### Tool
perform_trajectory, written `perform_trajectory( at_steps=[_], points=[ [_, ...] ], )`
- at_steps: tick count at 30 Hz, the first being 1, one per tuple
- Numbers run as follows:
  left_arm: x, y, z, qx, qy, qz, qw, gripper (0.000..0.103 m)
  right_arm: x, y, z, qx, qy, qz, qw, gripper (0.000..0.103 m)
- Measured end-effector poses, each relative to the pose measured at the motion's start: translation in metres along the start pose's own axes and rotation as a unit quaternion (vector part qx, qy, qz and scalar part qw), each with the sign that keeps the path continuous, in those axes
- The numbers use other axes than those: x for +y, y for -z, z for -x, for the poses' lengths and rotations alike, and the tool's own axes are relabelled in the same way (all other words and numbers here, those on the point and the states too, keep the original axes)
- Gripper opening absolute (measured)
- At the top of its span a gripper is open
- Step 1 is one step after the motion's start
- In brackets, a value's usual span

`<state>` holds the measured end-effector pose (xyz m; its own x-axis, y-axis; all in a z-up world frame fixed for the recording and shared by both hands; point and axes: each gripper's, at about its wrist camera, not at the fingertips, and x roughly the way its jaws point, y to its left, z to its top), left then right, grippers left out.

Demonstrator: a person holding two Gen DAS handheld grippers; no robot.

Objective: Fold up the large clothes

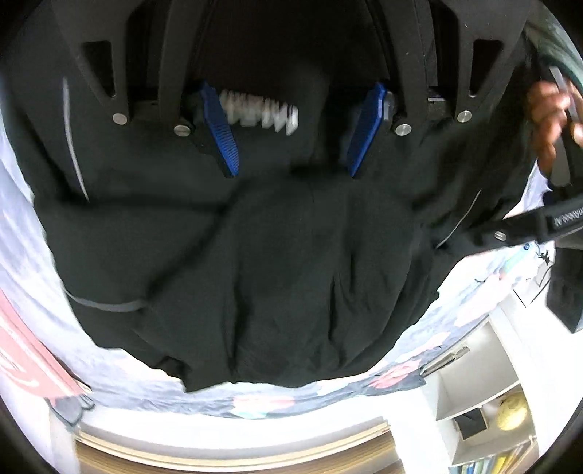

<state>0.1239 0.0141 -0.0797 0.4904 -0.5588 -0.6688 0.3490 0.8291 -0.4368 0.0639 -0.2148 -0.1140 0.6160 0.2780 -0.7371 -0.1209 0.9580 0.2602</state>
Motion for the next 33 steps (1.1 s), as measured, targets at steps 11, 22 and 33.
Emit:
perform_trajectory(
  at_steps=[11, 22, 33],
  points=[
    [0.064, 0.081, 0.134, -0.048, -0.078, 0.061, 0.9940, 0.051, -0.077, 0.063, 0.100, -0.005, 0.054, -0.091, 0.994, 0.066],
    [0.121, 0.123, 0.129, -0.004, -0.056, 0.147, 0.9876, 0.051, -0.146, 0.102, 0.157, -0.024, 0.076, -0.171, 0.982, 0.066],
    [0.100, 0.118, 0.095, 0.025, -0.065, 0.091, 0.9934, 0.051, -0.153, 0.133, 0.147, 0.018, 0.076, -0.179, 0.981, 0.066]
  ],
)
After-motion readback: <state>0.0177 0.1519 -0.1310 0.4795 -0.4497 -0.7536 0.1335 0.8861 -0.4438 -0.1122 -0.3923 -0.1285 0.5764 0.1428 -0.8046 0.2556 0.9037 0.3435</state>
